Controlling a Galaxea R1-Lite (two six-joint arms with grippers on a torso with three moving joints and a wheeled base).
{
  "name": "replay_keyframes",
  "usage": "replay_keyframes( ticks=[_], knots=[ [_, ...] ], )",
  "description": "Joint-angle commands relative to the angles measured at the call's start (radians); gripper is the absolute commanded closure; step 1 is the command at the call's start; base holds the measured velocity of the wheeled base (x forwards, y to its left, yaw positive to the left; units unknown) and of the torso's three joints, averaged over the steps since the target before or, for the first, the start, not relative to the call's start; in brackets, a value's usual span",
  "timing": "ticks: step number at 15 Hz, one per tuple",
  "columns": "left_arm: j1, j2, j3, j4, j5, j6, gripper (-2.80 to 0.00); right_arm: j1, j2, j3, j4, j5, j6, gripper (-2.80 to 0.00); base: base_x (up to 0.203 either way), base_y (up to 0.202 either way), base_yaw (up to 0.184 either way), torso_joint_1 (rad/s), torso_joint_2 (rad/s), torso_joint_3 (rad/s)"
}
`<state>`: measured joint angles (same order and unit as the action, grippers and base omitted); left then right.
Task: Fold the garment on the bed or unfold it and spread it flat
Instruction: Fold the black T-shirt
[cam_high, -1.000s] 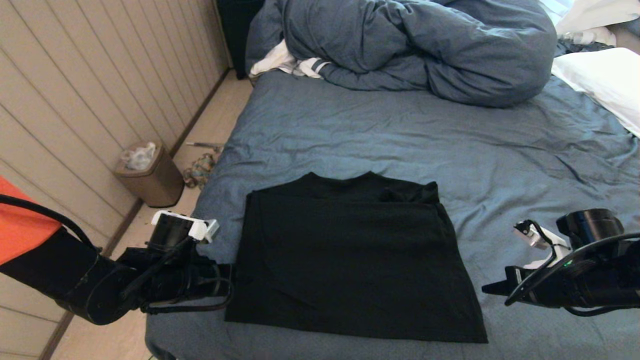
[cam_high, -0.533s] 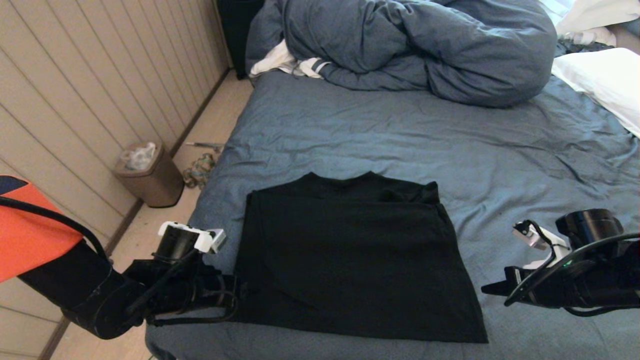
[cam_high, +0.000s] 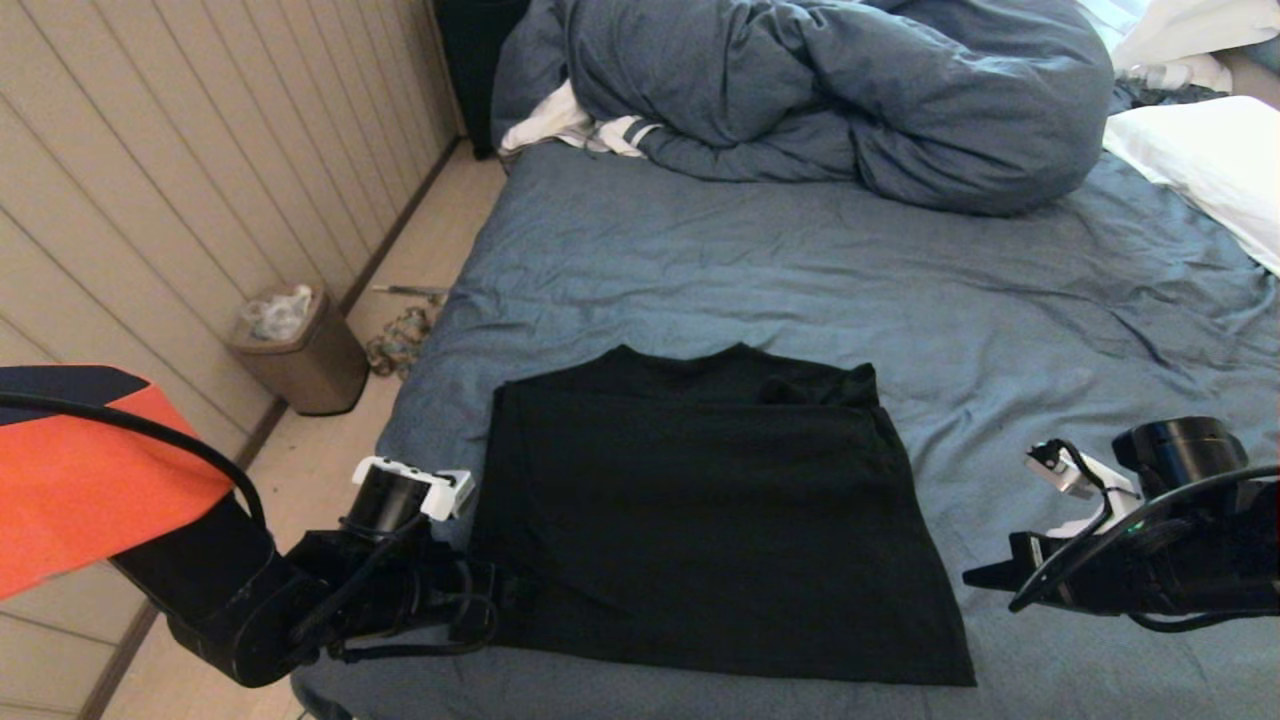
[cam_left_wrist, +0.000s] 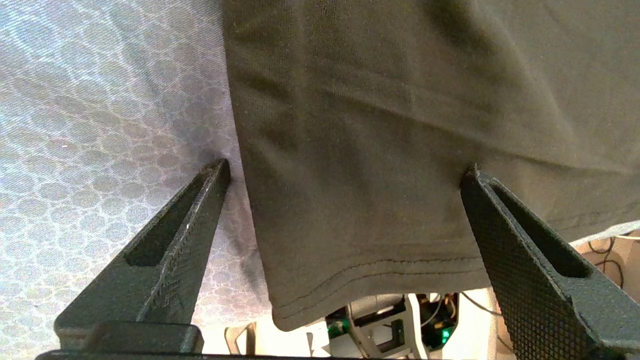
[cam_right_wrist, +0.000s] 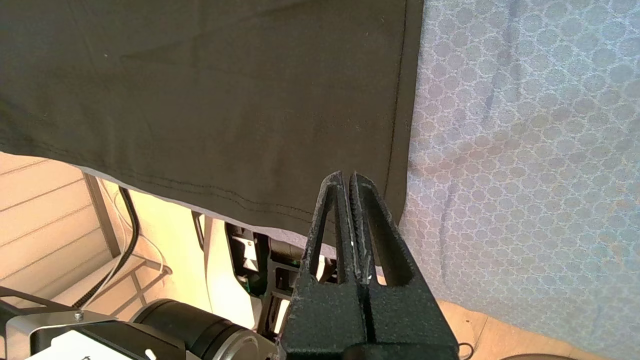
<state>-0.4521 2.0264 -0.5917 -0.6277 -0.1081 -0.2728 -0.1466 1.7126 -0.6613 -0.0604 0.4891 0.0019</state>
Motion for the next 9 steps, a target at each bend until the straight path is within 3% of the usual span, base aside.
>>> replay_keyframes(
  ticks=[1, 2, 3, 9],
  knots=[
    [0.000, 0.016, -0.006, -0.003, -0.001, -0.003, -2.80, -0.001, 0.002, -0.001, -0.001, 0.003, 0.000, 0.00, 0.000, 0.000, 0.000, 0.000, 0.00, 0.000],
    [0.000, 0.023, -0.012, -0.003, -0.001, -0.003, -2.80, -0.001, 0.001, 0.000, -0.001, 0.003, 0.000, 0.00, 0.000, 0.000, 0.000, 0.000, 0.00, 0.000],
    [0.000, 0.033, -0.016, -0.003, -0.001, -0.003, 0.00, -0.001, -0.001, 0.000, -0.001, 0.003, 0.000, 0.00, 0.000, 0.000, 0.000, 0.000, 0.00, 0.000],
    [0.000, 0.030, -0.027, -0.004, 0.024, -0.017, 0.00, -0.002, 0.001, -0.001, -0.001, 0.003, 0.000, 0.00, 0.000, 0.000, 0.000, 0.000, 0.00, 0.000]
  ],
)
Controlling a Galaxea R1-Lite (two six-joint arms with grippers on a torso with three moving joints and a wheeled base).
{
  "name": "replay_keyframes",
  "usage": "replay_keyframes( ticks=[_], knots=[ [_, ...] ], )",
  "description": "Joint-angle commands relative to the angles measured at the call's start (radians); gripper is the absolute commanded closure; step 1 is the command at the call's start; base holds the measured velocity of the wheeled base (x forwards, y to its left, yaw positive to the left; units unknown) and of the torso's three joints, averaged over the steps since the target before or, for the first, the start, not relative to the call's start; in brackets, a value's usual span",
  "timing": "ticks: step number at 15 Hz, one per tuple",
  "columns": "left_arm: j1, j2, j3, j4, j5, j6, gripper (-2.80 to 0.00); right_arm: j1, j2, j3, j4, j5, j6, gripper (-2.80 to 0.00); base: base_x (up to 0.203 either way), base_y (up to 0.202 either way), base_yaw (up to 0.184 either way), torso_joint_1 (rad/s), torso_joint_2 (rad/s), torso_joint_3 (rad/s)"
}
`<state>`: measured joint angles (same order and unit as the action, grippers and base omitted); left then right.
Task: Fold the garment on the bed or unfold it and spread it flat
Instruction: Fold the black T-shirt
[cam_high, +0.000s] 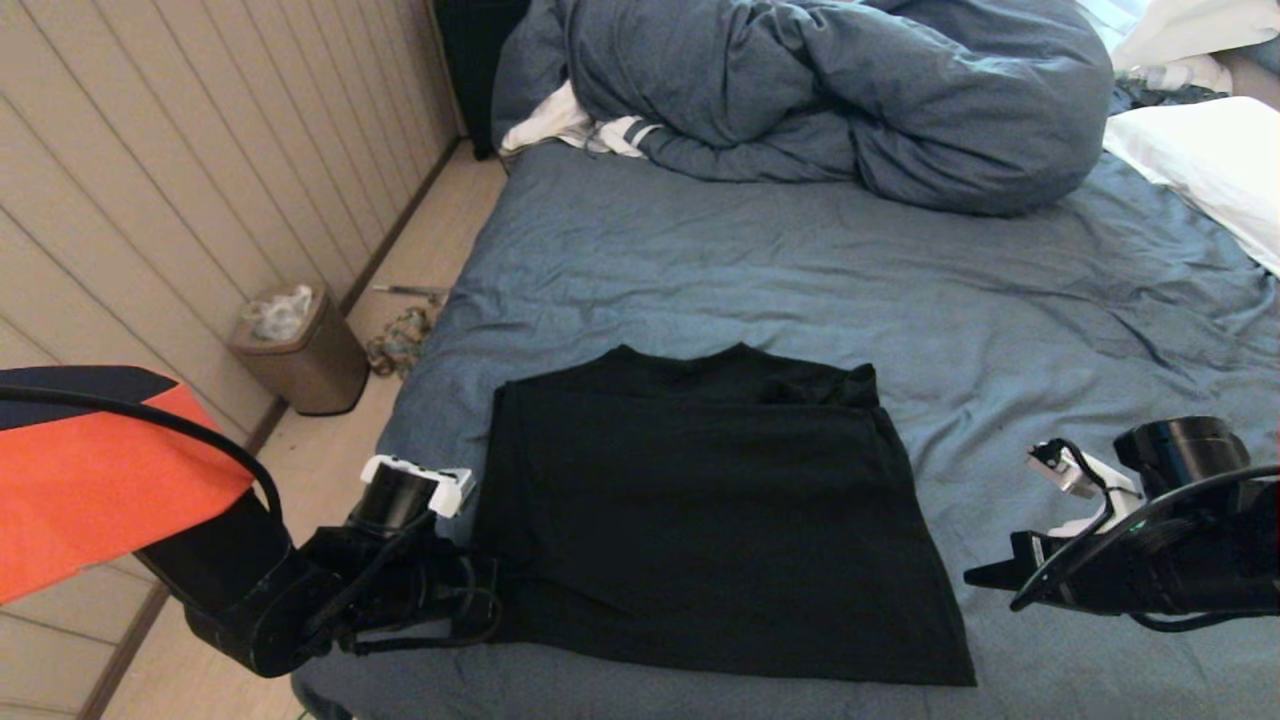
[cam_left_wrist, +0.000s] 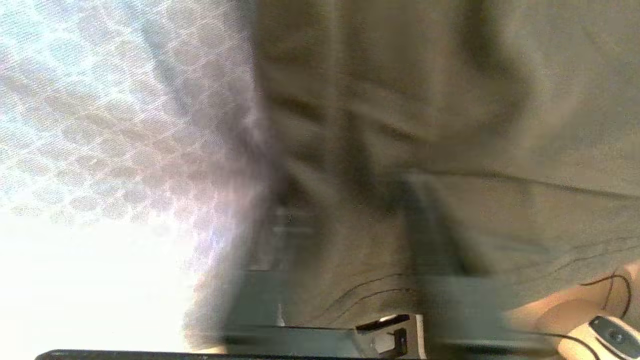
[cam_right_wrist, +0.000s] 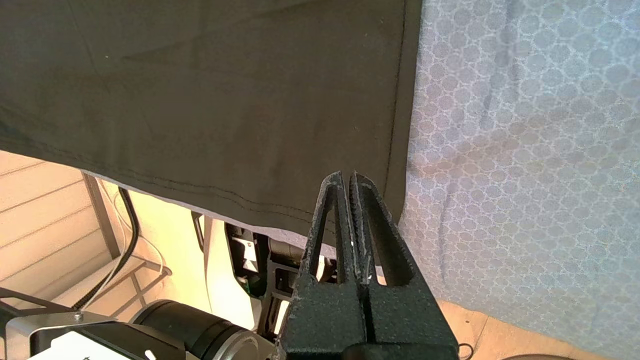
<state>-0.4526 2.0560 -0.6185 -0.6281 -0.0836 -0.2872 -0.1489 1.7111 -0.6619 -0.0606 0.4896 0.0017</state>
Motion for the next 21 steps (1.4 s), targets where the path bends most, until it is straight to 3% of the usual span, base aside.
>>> replay_keyframes(
  ticks=[1, 10, 14, 15, 18, 21],
  knots=[
    [-0.001, -0.004, 0.002, -0.005, 0.002, -0.003, 0.00, 0.000, 0.002, -0.001, -0.001, 0.003, 0.000, 0.00, 0.000, 0.000, 0.000, 0.000, 0.00, 0.000],
    [-0.026, -0.053, 0.036, -0.044, 0.001, -0.004, 0.00, -0.006, 0.030, -0.008, 0.026, -0.027, -0.011, 0.00, 0.000, 0.000, 0.000, 0.000, 0.00, 0.000],
    [-0.028, -0.054, 0.033, -0.044, 0.001, -0.004, 0.00, 0.003, 0.082, 0.001, 0.056, -0.066, -0.078, 0.00, 0.000, 0.000, 0.000, 0.000, 0.00, 0.000],
    [-0.026, -0.054, 0.033, -0.044, 0.001, -0.004, 0.00, 0.006, 0.092, 0.004, 0.055, -0.076, -0.082, -2.80, 0.000, 0.000, 0.000, 0.000, 0.00, 0.000],
    [-0.027, -0.052, 0.026, -0.044, 0.001, -0.008, 0.00, 0.014, 0.099, 0.035, 0.054, -0.074, -0.163, -2.80, 0.000, 0.000, 0.000, 0.000, 0.00, 0.000],
    [-0.028, -0.050, 0.022, -0.051, 0.001, -0.032, 0.00, 0.041, 0.125, 0.045, 0.051, -0.072, -0.180, -2.80, 0.000, 0.000, 0.000, 0.000, 0.00, 0.000]
  ],
)
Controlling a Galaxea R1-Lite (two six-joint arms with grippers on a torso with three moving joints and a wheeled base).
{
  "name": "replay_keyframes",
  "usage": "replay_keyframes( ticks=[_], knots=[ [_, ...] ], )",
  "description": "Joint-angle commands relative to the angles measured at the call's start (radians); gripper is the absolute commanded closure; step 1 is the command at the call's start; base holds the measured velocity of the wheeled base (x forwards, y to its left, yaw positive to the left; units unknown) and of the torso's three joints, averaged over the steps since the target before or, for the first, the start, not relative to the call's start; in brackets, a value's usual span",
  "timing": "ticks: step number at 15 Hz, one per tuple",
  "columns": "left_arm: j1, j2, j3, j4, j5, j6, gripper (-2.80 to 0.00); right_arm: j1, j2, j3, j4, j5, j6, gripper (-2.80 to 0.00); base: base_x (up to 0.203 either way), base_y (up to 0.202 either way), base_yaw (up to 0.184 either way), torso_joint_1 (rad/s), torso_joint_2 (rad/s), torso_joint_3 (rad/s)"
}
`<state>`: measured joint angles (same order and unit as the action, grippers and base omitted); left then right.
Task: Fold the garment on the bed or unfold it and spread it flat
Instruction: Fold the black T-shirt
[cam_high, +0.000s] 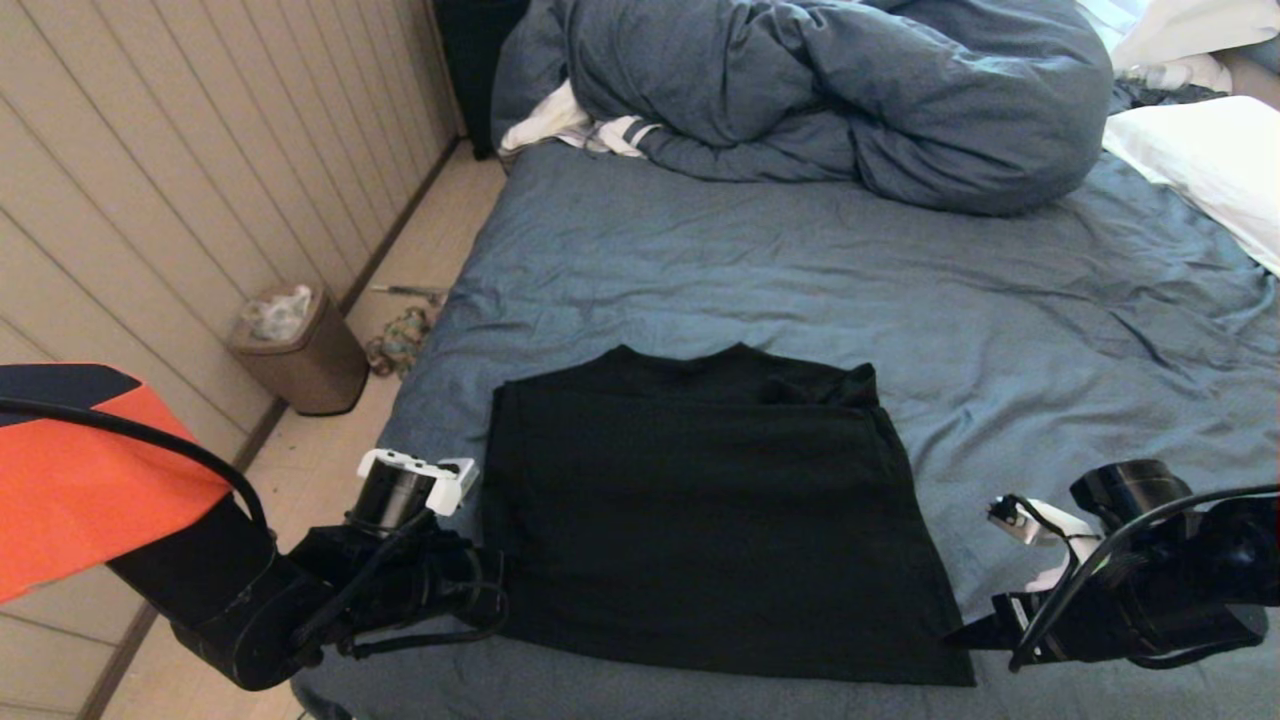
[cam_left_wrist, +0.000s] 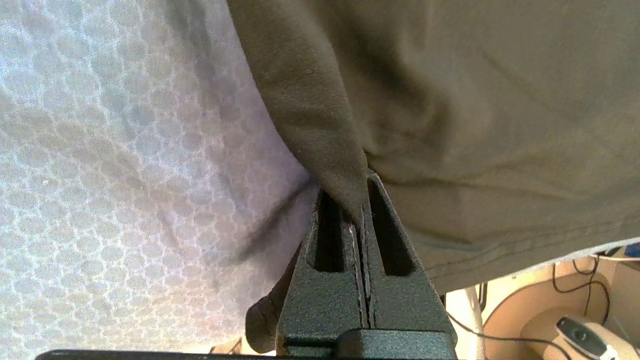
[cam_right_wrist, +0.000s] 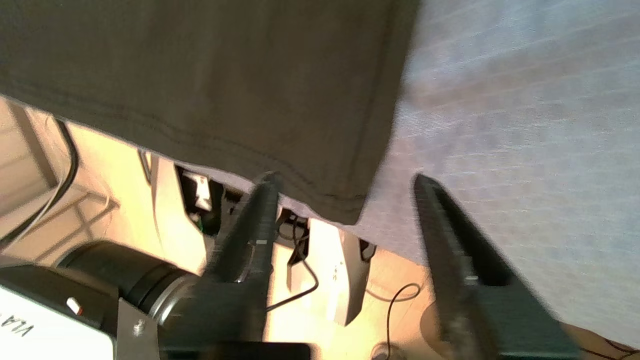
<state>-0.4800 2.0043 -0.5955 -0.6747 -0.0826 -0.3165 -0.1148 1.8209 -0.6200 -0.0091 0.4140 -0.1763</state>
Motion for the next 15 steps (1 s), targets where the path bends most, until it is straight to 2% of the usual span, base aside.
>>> replay_keyframes(
  ticks=[1, 8, 9, 10, 15],
  knots=[
    [0.001, 0.001, -0.001, -0.009, 0.000, -0.003, 0.00, 0.021, 0.027, 0.003, 0.000, 0.003, 0.001, -2.80, 0.000, 0.000, 0.000, 0.000, 0.00, 0.000],
    [0.000, -0.002, 0.002, -0.017, 0.000, -0.003, 0.00, 0.027, 0.097, -0.018, -0.032, 0.003, 0.014, -2.80, 0.000, 0.000, 0.000, 0.000, 0.00, 0.000],
    [0.000, -0.003, 0.002, -0.017, 0.000, -0.003, 0.00, 0.030, 0.099, -0.019, -0.032, 0.003, 0.018, -0.77, 0.000, 0.000, 0.000, 0.000, 0.00, 0.000],
    [0.000, -0.005, 0.000, -0.017, 0.000, -0.004, 0.00, 0.032, 0.106, -0.020, -0.035, 0.003, 0.021, 0.00, 0.000, 0.000, 0.000, 0.000, 0.00, 0.000],
    [0.000, -0.004, -0.002, -0.024, -0.002, -0.016, 0.00, 0.037, 0.107, -0.015, -0.048, 0.005, 0.026, 0.00, 0.000, 0.000, 0.000, 0.000, 0.00, 0.000]
  ],
)
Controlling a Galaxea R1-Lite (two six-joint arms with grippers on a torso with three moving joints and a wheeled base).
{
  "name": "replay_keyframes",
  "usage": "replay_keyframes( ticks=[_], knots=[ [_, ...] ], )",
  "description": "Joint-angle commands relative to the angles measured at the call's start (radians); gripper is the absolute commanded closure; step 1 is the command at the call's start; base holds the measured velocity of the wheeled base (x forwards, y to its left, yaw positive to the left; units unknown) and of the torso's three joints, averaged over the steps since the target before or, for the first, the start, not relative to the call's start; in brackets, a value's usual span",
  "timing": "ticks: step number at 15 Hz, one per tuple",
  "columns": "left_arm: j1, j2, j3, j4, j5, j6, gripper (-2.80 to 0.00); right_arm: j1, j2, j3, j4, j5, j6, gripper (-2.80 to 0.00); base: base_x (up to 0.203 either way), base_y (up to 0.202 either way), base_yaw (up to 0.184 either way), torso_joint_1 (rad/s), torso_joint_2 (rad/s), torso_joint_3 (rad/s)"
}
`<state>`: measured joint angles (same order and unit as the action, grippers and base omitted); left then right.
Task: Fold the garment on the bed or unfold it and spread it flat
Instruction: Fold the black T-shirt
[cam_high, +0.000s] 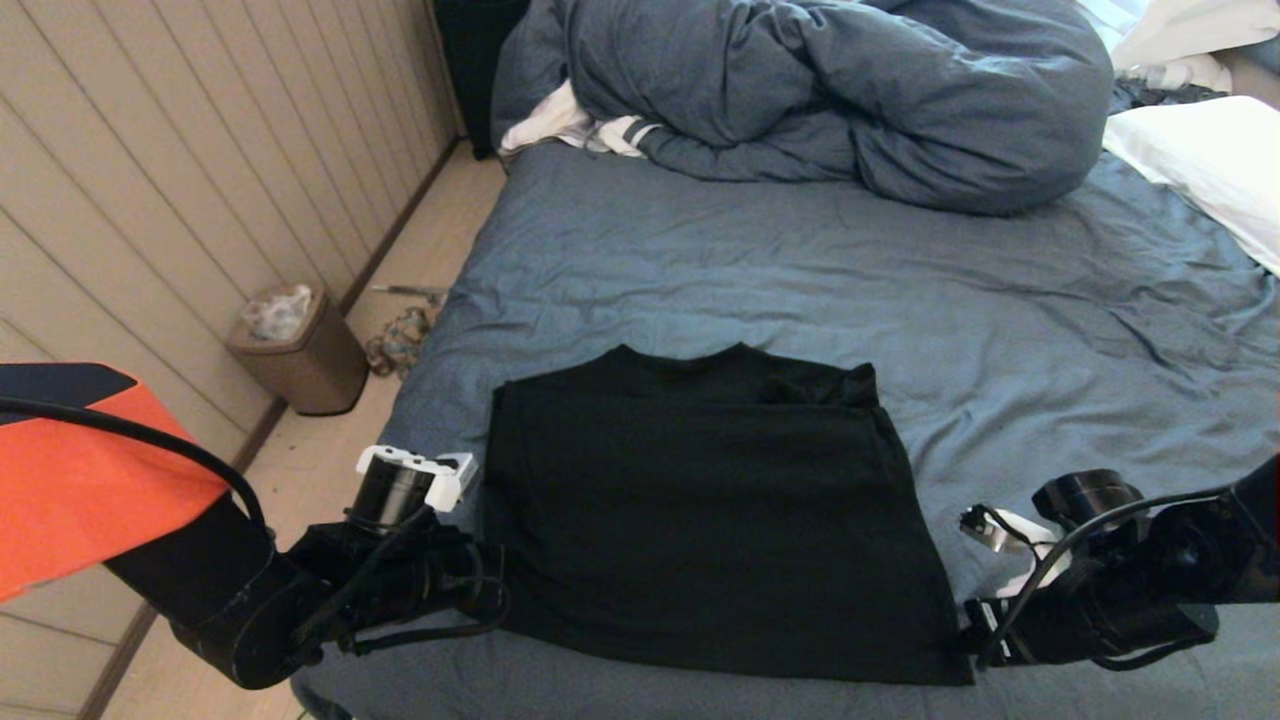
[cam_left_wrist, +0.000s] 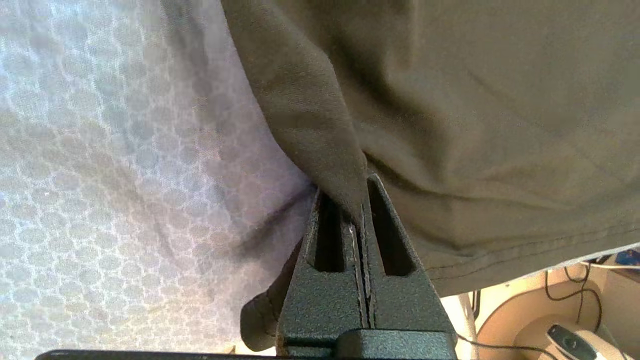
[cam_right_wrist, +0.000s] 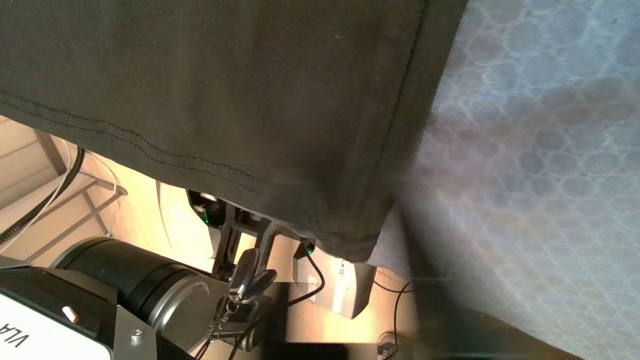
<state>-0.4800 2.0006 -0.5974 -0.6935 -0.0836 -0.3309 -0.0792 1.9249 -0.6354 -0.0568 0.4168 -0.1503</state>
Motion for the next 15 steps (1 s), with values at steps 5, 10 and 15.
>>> replay_keyframes(
  ticks=[5, 10, 15],
  knots=[
    [-0.035, -0.081, 0.056, -0.055, 0.008, -0.002, 0.00, 0.015, -0.091, 0.050, 0.005, 0.006, 0.002, 0.00, 0.000, 0.000, 0.000, 0.000, 0.00, 0.000],
    [-0.137, -0.246, 0.194, -0.024, 0.017, -0.004, 0.00, 0.041, -0.295, 0.193, 0.009, 0.005, 0.076, 0.00, 0.000, 0.000, 0.000, 0.000, 0.00, 0.000],
    [-0.169, -0.435, 0.229, 0.205, 0.016, -0.005, 0.00, 0.033, -0.506, 0.317, 0.047, -0.001, 0.077, 0.00, 0.000, 0.000, 0.000, 0.000, 0.00, 0.000]
  ],
)
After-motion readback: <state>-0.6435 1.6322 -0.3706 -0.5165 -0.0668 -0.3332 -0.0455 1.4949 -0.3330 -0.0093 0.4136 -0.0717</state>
